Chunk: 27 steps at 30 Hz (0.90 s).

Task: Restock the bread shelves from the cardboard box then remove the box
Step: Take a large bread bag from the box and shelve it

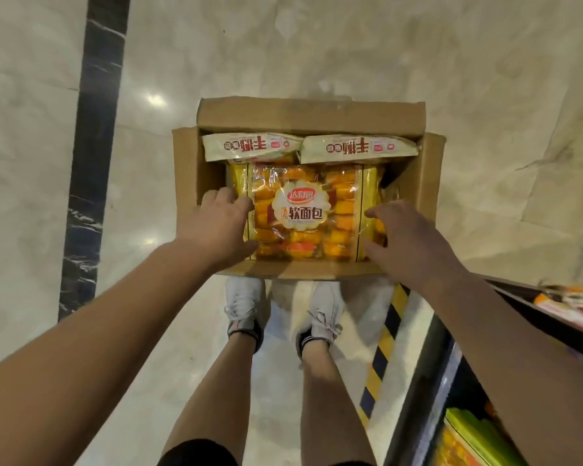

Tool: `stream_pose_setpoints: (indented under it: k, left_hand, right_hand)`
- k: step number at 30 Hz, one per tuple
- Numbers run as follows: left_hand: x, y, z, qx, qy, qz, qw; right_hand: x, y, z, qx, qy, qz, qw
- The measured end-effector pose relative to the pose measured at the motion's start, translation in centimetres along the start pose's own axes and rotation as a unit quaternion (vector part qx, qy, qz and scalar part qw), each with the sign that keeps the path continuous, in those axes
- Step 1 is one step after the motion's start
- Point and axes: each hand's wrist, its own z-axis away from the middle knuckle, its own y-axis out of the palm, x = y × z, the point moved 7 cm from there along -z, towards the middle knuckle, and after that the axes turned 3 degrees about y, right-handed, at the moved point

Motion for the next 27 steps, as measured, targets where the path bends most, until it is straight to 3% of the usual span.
stream_pose_setpoints:
  k: [5,11,16,23,27]
  left_hand:
    - [1.5,3.8,-4.0,0.035,-0.008,0.001,0.999]
    - [3.8,8.6,-8.0,0.072,-0.093,0.186,0.975]
    - [4.8,10.9,-10.0,0.038,-0.171,0.438,0.882]
    - [5.2,12.5,-10.5,-0.01,-0.23,0.562,0.794]
    - [5.2,13.0,-10.0,-0.006,-0.252,0.601,0.758]
  right_hand:
    - [-2.0,4.0,-4.7,0.022,0.022,-0.015,0.999]
    - [-5.9,8.1,-9.5,0.021,0.109,-0.121,0.986]
    - [-8.0,11.1,-12.5,0.049,0.184,-0.249,0.95]
    - [-9.3,12.8,-14.0,0.1,0.226,-0.333,0.91]
    - [-9.4,12.0,-13.6,0.115,0.217,-0.326,0.913]
